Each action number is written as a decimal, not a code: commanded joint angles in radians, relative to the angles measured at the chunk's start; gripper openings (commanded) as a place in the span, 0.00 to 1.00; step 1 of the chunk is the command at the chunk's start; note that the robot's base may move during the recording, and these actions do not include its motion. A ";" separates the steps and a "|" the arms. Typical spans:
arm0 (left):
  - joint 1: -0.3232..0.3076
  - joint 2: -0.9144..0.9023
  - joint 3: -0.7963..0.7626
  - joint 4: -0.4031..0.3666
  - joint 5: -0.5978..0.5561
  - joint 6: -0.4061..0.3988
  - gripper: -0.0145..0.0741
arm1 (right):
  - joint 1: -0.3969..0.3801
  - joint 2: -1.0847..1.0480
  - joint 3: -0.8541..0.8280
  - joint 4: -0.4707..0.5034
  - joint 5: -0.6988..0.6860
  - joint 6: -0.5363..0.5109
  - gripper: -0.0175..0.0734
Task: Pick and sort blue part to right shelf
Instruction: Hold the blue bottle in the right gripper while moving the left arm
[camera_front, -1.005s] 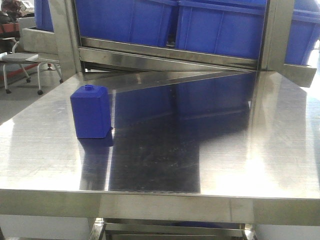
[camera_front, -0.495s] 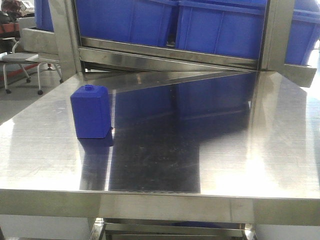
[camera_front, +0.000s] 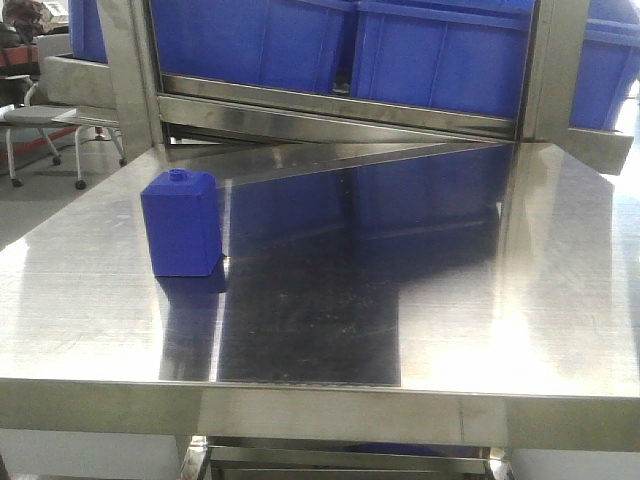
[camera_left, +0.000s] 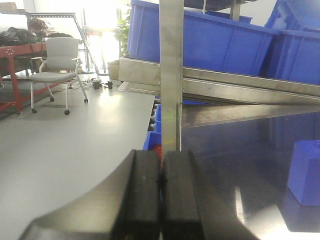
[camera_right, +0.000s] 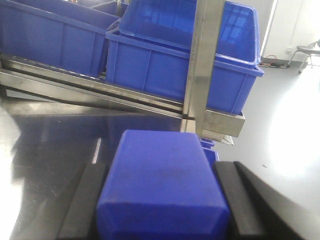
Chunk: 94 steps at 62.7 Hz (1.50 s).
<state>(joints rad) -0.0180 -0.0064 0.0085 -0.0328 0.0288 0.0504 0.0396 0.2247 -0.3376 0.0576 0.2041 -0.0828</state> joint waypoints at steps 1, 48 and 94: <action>-0.005 -0.022 0.023 -0.007 -0.087 -0.006 0.32 | -0.008 0.009 -0.029 -0.007 -0.091 -0.008 0.66; -0.005 0.251 -0.338 0.421 0.001 -0.652 0.32 | -0.008 0.009 -0.029 -0.007 -0.091 -0.008 0.66; -0.399 0.993 -0.798 0.582 0.282 -0.744 0.89 | -0.008 0.009 -0.029 -0.007 -0.091 -0.008 0.66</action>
<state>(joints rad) -0.3804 0.9112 -0.6967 0.5665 0.2710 -0.6830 0.0396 0.2247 -0.3376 0.0558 0.2041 -0.0828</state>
